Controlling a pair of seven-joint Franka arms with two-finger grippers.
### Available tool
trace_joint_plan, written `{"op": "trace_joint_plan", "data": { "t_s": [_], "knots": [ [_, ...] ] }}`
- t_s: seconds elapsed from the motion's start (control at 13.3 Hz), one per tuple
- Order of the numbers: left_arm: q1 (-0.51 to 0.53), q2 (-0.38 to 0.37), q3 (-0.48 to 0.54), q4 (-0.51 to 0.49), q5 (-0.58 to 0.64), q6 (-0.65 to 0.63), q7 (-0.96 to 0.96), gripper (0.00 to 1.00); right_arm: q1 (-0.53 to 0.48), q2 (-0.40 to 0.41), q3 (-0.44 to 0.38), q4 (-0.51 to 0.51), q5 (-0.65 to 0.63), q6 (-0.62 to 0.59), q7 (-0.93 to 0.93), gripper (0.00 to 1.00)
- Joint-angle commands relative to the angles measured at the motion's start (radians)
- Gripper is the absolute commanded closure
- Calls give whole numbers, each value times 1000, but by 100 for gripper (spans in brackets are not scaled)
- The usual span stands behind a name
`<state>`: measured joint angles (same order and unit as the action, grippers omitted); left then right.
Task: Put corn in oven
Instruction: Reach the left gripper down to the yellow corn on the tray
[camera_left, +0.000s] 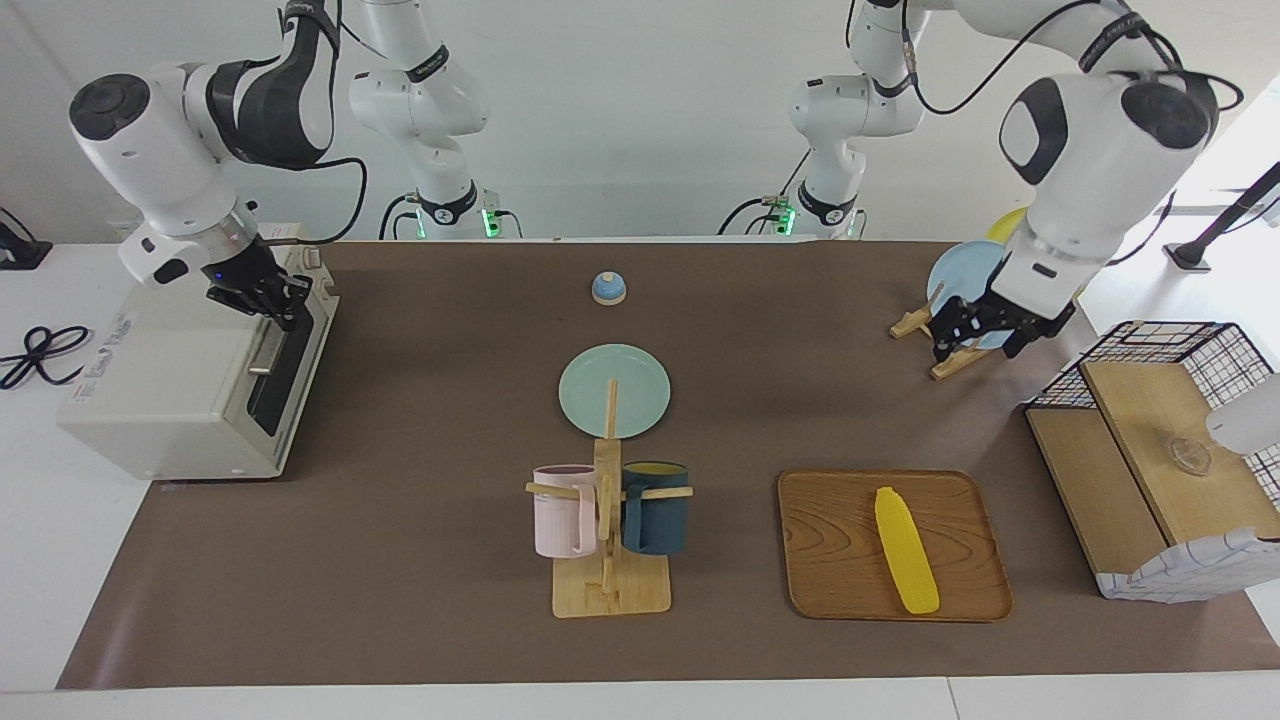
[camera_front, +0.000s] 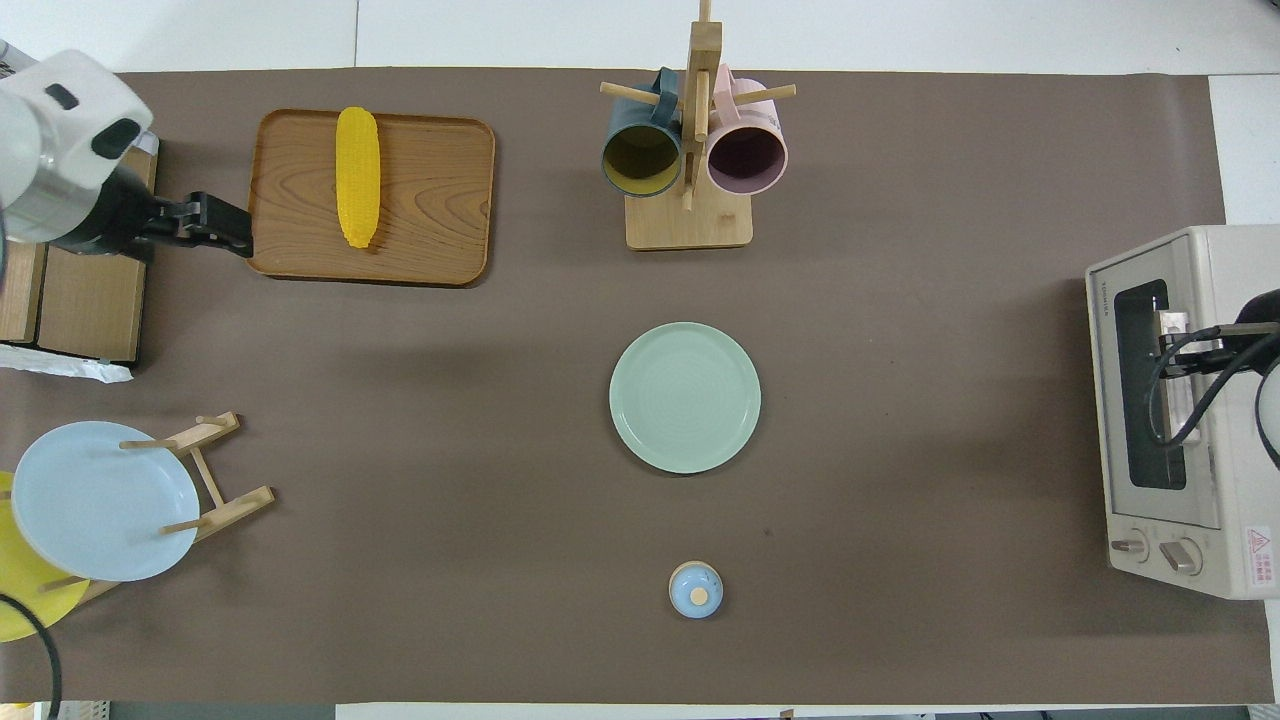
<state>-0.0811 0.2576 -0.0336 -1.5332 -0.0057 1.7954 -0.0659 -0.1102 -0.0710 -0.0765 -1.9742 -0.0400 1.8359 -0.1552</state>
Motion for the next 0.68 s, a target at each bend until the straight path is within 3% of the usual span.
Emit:
{"op": "trace_joint_plan", "data": {
  "t_s": [0.0,0.23,0.6],
  "knots": [
    [-14,262,1,235,-10,36,41,0,-25,-20,7,-44,-29,40,-17,100],
    [-13,500,-38,431,-10,120,41,0,-40,-18,7,-67,-55,75,-18,100],
    [-38,592,-35,429,-5,280,44,0,-40,-16,9,-78,-77,77,-21,100]
  ]
}}
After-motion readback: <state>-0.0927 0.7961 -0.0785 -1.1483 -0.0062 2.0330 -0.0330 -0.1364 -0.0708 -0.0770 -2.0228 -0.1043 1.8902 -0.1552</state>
